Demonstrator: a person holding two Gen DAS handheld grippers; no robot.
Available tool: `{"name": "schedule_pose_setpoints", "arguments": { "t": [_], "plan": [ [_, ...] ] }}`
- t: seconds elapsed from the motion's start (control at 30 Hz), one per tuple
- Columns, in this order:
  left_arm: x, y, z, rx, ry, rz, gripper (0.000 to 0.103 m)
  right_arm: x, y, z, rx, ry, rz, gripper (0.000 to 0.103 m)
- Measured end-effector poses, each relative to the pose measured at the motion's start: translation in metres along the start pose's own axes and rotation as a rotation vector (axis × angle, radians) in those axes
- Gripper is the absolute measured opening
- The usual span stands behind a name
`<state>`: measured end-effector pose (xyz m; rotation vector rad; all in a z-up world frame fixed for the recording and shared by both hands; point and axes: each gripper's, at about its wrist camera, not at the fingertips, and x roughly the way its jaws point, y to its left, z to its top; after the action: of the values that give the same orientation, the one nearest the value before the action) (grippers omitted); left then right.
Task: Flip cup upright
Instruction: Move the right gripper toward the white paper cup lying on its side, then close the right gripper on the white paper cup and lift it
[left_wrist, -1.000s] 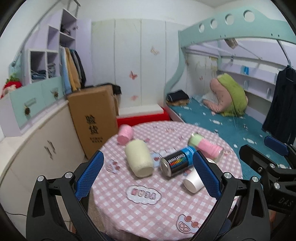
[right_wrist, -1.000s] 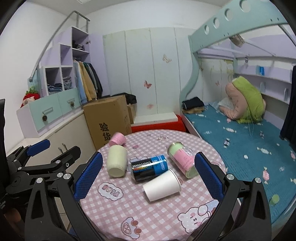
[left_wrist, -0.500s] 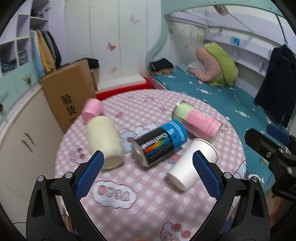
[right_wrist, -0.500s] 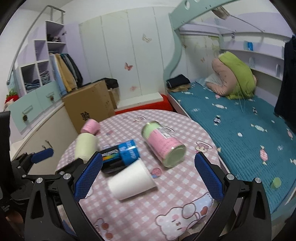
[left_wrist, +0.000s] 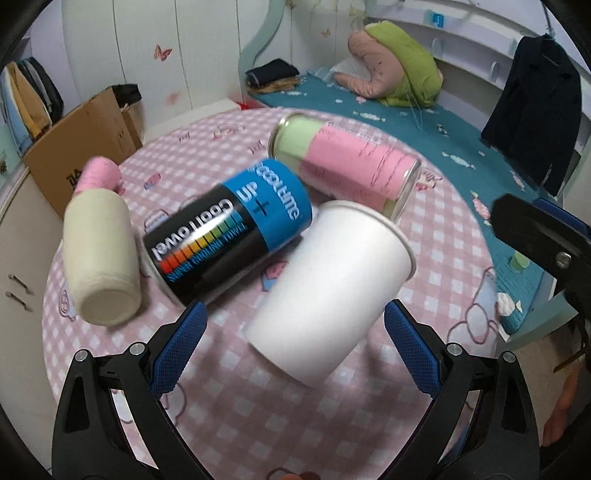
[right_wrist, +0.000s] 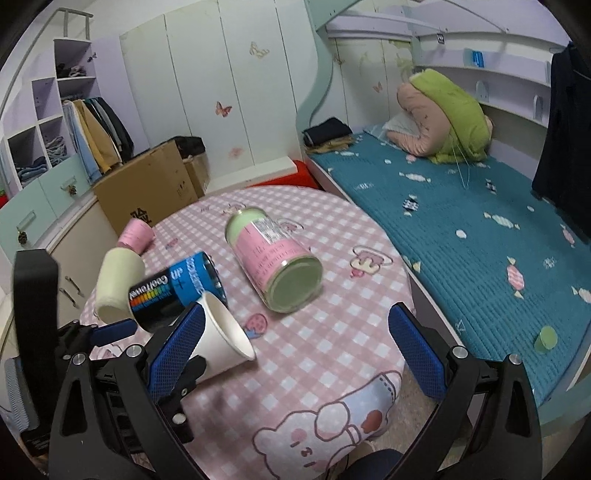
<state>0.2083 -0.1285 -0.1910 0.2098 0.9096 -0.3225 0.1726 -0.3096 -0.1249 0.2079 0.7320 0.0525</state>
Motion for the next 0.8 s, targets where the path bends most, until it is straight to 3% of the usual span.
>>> {"name": "schedule_pose_setpoints", "arguments": {
  "t": [0.2,0.23,0.27,0.4,0.8],
  "plan": [
    [0.013,-0.003,0.0,-0.026,0.026,-0.001,0.095,0.007,-0.008,-0.009,0.019,0.039,0.002,0.096],
    [0.013,-0.002,0.0,-0.033,0.028,-0.006,0.091,0.008,-0.009,-0.01,0.023,0.045,0.008,0.096],
    [0.013,-0.002,0.0,-0.043,0.031,-0.023,0.081,0.009,-0.009,-0.011,0.025,0.051,0.011,0.096],
    [0.011,0.0,-0.004,-0.075,0.024,-0.024,0.067,0.011,-0.007,-0.015,0.021,0.065,0.021,0.096],
    [-0.034,0.015,-0.046,-0.27,-0.034,0.035,0.063,-0.006,0.011,-0.026,-0.032,0.059,0.061,0.096]
  ]
}}
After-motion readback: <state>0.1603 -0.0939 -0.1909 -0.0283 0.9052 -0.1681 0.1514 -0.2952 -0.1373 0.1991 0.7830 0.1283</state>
